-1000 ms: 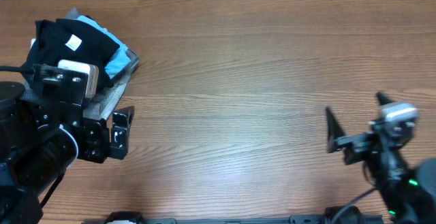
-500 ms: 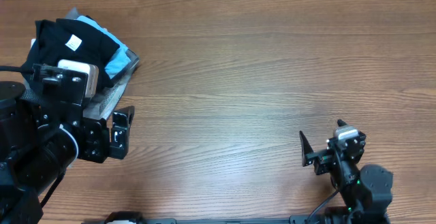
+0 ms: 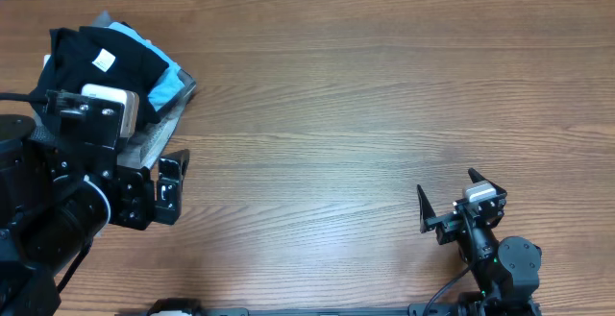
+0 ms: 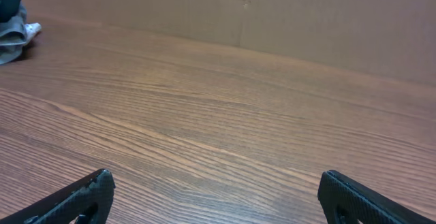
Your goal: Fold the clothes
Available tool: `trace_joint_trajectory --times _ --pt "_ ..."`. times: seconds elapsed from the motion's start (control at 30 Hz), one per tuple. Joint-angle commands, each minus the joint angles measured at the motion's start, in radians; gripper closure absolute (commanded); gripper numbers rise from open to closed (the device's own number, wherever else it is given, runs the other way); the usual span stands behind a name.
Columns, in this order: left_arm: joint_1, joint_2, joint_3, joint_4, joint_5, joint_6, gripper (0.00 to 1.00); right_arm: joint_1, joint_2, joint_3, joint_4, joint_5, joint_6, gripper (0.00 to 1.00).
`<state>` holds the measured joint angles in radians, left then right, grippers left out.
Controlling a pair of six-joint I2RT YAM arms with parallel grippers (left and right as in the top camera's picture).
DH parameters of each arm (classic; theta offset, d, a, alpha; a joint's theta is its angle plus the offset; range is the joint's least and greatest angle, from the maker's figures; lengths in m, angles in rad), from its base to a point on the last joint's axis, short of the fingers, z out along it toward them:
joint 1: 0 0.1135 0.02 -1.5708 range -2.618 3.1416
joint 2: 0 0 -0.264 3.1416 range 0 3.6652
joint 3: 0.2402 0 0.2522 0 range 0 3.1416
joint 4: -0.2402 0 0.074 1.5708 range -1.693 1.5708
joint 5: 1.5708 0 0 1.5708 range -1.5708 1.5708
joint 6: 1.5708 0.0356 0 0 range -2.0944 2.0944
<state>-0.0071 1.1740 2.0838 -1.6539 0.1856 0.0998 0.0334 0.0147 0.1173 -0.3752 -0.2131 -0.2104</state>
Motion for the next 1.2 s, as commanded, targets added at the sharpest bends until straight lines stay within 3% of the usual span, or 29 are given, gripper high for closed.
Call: trace_joint_trajectory --times 0.0,0.7,0.87,1.03,1.17 --pt "-0.006 -0.003 0.006 0.001 -0.006 -0.021 0.00 -0.003 -0.010 -0.006 0.006 -0.005 0.000 0.00" --pt "-0.005 -0.001 -0.003 0.014 -0.047 -0.018 0.00 -0.003 -0.010 -0.006 0.007 -0.005 0.000 0.00" --pt "0.019 -0.080 -0.181 0.353 0.038 0.041 0.00 -0.003 -0.010 -0.006 0.006 -0.005 0.000 0.00" --pt "0.027 -0.245 -0.561 0.724 0.127 0.067 0.00 -0.003 -0.010 -0.006 0.006 -0.005 0.000 0.00" --pt "0.027 -0.390 -0.875 0.918 0.129 0.057 0.00 -0.003 -0.010 -0.006 0.007 -0.005 0.000 0.00"
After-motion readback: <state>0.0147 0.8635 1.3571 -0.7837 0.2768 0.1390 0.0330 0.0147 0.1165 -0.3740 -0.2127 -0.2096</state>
